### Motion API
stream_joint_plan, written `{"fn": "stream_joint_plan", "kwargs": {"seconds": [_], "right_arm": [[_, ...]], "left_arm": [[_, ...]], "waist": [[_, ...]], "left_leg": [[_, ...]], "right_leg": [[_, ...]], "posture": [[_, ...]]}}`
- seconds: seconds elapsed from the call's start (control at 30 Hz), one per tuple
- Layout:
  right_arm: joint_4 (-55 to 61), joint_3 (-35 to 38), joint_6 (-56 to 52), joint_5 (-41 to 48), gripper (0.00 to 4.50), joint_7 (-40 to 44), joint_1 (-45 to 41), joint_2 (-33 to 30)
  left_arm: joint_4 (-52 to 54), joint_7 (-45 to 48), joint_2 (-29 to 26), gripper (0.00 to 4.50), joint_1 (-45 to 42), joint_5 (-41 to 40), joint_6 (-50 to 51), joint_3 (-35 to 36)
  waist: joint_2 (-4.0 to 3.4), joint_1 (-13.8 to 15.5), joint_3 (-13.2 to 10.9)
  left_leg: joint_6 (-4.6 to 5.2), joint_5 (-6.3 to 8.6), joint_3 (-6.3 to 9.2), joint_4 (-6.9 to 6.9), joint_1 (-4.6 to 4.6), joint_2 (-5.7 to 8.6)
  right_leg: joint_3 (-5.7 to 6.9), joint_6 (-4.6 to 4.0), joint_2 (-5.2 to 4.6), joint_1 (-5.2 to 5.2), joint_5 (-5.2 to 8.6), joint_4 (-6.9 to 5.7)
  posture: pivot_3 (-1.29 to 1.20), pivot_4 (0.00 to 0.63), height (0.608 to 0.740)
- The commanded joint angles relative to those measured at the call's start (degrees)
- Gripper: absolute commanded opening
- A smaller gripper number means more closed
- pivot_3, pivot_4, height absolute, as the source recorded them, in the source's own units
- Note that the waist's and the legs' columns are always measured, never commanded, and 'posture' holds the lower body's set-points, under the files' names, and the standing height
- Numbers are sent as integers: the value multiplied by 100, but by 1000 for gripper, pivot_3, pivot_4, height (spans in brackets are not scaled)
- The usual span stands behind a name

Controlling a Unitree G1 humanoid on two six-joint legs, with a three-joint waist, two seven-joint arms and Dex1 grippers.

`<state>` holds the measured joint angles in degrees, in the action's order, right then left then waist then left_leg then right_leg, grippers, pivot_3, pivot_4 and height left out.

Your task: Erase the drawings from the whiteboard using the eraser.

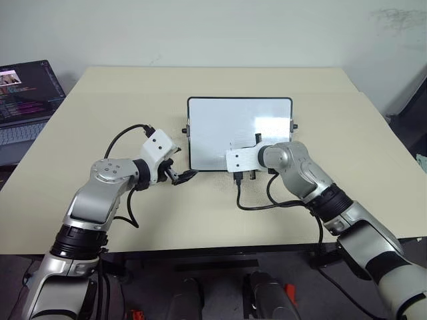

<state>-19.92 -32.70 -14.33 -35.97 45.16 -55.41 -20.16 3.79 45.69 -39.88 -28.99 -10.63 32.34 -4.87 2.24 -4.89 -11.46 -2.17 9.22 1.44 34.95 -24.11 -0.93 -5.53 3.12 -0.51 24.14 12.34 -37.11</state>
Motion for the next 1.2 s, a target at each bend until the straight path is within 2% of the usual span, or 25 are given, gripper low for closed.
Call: {"fn": "stream_joint_plan", "kwargs": {"seconds": [0.03,0.3,0.83,1.2], "right_arm": [[-144,286,-285,-121,677,-408,-330,83],[-478,404,-508,-134,673,-946,-603,291],[402,-154,-271,-208,673,234,116,7],[-137,190,-526,-239,672,-515,-358,193]], "left_arm": [[83,-3,12,4500,-119,28,-85,52],[101,-4,22,4500,-129,42,-81,72],[81,21,40,4500,-150,50,-98,61],[92,8,43,4500,-147,57,-80,71]], "waist": [[0,-4,0],[0,-5,0],[0,-7,0],[0,-16,0]], "left_leg": [[0,0,1,0,0,0],[0,0,0,-5,-3,0],[0,1,0,-3,-2,0],[0,0,0,-3,1,-2]], "right_leg": [[1,0,0,0,0,0],[1,0,0,2,0,2],[1,0,0,1,0,2],[1,-1,0,1,0,2]], "posture": [[0,150,740],[0,150,740],[0,150,740],[0,150,740]]}}
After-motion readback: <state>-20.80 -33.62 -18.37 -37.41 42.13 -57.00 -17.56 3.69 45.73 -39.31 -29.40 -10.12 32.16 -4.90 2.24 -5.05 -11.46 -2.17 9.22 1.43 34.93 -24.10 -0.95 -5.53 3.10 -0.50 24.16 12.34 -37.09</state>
